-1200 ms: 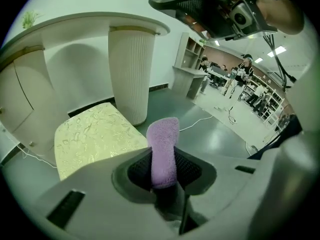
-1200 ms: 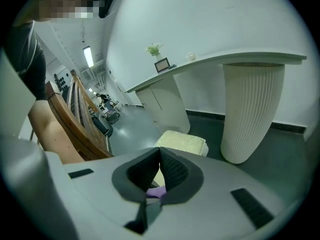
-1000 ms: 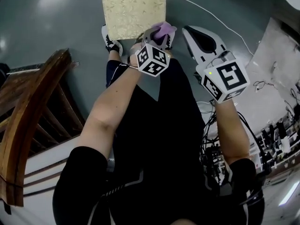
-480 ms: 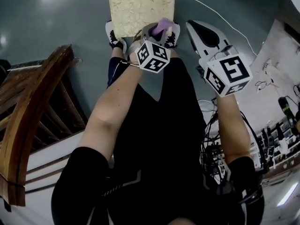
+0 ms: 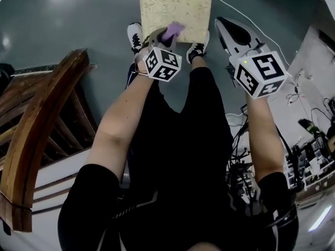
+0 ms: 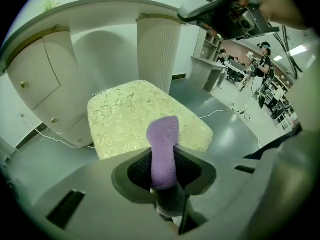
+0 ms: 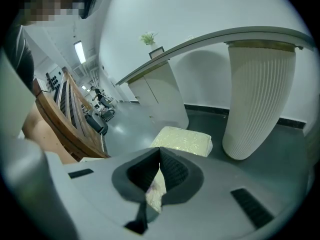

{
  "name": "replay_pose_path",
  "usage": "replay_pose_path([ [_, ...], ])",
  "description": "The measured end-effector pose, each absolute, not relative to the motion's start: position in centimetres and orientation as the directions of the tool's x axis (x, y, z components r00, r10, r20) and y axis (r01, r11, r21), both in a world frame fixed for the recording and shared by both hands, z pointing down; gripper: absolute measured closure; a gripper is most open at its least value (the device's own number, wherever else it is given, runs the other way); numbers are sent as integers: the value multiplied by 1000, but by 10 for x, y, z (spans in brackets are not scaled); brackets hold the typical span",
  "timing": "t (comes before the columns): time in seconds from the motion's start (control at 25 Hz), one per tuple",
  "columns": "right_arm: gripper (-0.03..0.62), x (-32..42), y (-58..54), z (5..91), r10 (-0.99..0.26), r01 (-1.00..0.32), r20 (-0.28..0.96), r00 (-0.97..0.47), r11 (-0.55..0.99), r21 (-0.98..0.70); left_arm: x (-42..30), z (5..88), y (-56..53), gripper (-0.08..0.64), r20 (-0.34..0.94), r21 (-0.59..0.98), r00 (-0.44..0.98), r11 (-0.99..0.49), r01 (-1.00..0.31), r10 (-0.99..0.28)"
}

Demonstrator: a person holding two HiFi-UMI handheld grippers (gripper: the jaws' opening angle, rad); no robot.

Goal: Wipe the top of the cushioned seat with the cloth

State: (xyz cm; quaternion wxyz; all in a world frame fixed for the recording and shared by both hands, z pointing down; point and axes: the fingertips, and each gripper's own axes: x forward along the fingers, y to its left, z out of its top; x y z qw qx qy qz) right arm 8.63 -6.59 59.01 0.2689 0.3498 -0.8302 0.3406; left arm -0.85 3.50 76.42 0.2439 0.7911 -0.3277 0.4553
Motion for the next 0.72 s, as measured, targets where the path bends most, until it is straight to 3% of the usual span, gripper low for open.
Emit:
replay_pose_path([
  [0.4,588,63,-77,598,-435,-805,717,-545,509,-303,-72,765,35,466,900,64,333,-670,-740,-282],
  [0.72,588,46,-79,587,-436,-793,690,-578,502,-346,-114,760,28,466,929,39,247,-589,-807,-277],
])
